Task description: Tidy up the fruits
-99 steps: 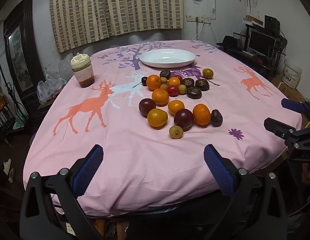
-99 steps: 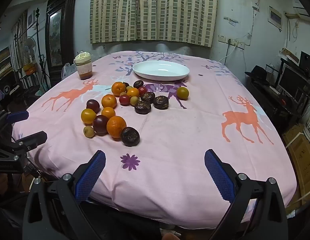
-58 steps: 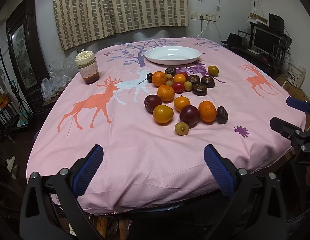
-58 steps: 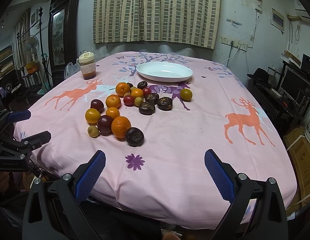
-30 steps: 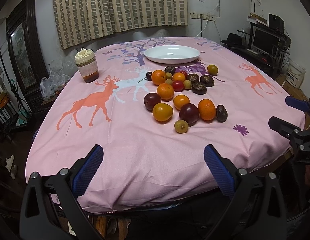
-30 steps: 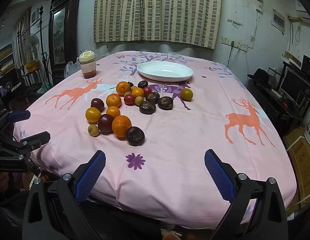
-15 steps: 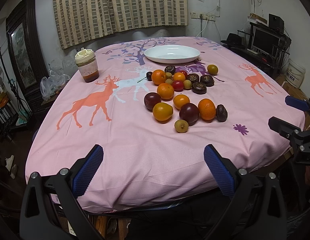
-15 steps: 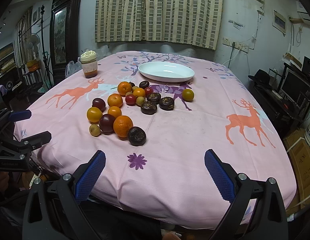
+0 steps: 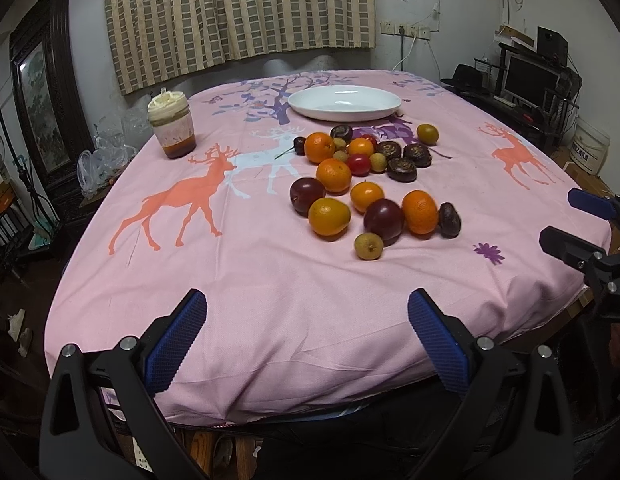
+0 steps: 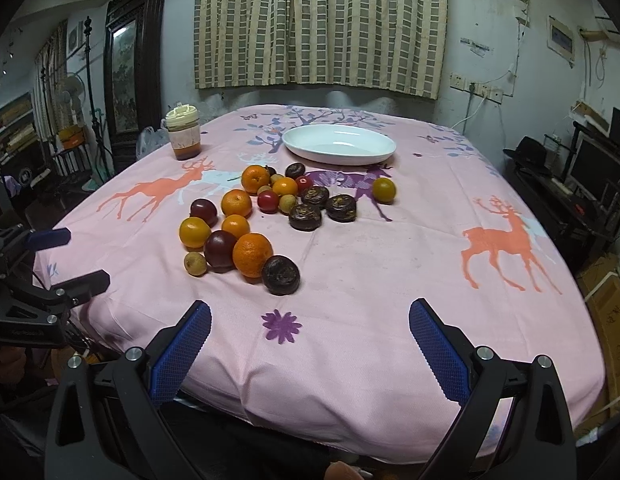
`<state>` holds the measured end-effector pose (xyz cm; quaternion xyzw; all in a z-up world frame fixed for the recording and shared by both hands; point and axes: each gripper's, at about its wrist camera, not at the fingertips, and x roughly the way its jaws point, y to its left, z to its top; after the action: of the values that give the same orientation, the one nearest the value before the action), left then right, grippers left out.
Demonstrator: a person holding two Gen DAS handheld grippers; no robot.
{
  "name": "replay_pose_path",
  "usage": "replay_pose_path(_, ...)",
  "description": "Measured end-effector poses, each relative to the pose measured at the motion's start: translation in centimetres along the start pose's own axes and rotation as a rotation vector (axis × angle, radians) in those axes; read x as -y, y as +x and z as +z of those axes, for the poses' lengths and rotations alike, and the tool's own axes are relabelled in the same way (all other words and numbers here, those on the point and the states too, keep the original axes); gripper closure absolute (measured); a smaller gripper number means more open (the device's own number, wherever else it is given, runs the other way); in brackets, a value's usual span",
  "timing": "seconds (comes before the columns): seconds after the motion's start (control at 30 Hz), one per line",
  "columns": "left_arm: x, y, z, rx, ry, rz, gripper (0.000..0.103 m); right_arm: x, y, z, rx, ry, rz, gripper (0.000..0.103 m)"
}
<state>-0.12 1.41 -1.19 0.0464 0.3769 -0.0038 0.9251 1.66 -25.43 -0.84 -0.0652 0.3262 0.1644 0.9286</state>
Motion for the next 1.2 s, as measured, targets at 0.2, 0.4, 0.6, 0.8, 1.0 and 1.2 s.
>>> replay_pose_path(0.2, -2.0, 2.5, -0.7, -0.031, -0.043, -0.033, 0.004, 0.7, 6.1, -0.1, -0.065, 0.024, 0.04, 0.024)
replay_pose_path(0.4, -2.7, 4.3, -0.6, -0.045, -0.036, -0.073, 0.004, -0.4, 11.7, 0.7, -0.177, -0.046, 0.147, 0.04)
replay_pose_path(0.6, -1.8, 6.7, 0.5, -0.067, 0.03, -0.154, 0.03, -1.1, 12.8, 1.7, -0.208, -0.143, 0.225, 0.066)
replay_pose_path(0.8, 0.4, 9.4, 2.5, -0.105, 0.052, -0.318, 0.04, 0.6, 11.0, 2.0, -0.186, -0.076, 0.265, 0.066)
replay_pose_path(1.0, 2.6, 11.7, 3.4, -0.145, 0.096, -0.347, 0.056, 2.6, 10.1, 1.8, -0.179, 0.005, 0.243, 0.066)
replay_pose_path(1.2, 2.6, 11.7, 3.4, -0.152, 0.14, -0.366, 0.078, 4.0, 10.0, 2.4, -0.173, 0.037, 0.248, 0.066)
